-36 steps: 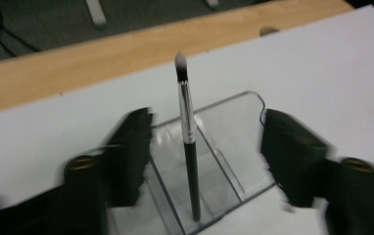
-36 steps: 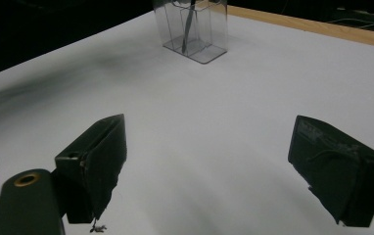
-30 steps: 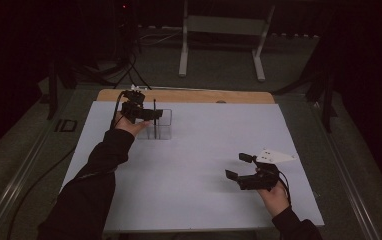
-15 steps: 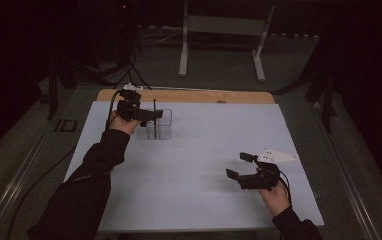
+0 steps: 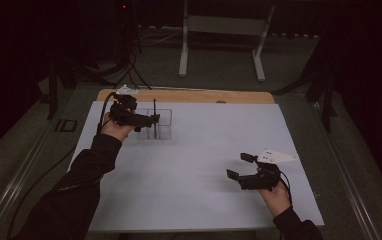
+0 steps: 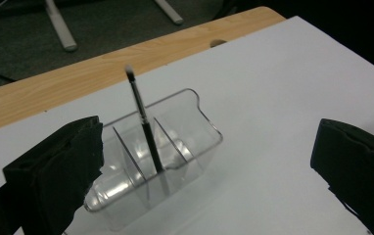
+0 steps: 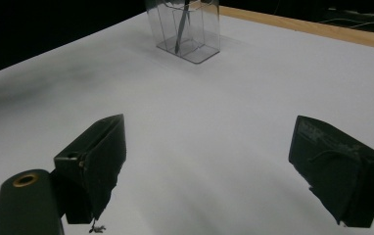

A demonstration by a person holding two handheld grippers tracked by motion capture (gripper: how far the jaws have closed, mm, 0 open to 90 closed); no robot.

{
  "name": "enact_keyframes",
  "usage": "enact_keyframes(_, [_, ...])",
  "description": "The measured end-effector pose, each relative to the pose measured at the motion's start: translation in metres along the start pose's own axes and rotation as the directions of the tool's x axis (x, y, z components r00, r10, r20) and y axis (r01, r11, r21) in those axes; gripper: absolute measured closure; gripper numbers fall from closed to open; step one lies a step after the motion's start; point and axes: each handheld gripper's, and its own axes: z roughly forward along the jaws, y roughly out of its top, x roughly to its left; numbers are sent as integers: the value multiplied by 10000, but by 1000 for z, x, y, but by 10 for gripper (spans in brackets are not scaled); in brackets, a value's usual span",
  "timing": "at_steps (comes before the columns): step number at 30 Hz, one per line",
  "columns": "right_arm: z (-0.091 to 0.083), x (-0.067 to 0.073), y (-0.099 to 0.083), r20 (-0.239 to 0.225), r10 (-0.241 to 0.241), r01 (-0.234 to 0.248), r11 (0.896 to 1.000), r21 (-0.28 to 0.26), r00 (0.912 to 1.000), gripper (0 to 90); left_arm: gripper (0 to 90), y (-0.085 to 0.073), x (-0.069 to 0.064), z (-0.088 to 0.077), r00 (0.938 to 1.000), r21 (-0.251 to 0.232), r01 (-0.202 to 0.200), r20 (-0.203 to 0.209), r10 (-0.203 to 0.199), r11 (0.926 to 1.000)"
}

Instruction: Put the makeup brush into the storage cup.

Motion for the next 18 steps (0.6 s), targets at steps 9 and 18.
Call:
enact_keyframes(9, [-1,-1,0,71,-20,20,10000,20,10000,141,7,-19,-6,-21,9989,-207,-66,454,75,9998])
enact_keyframes(18, [0,-1,0,48,-34,34,10000,34,10000,141,7,-38,-13,-29,9964,-302,-128,837,153,9995])
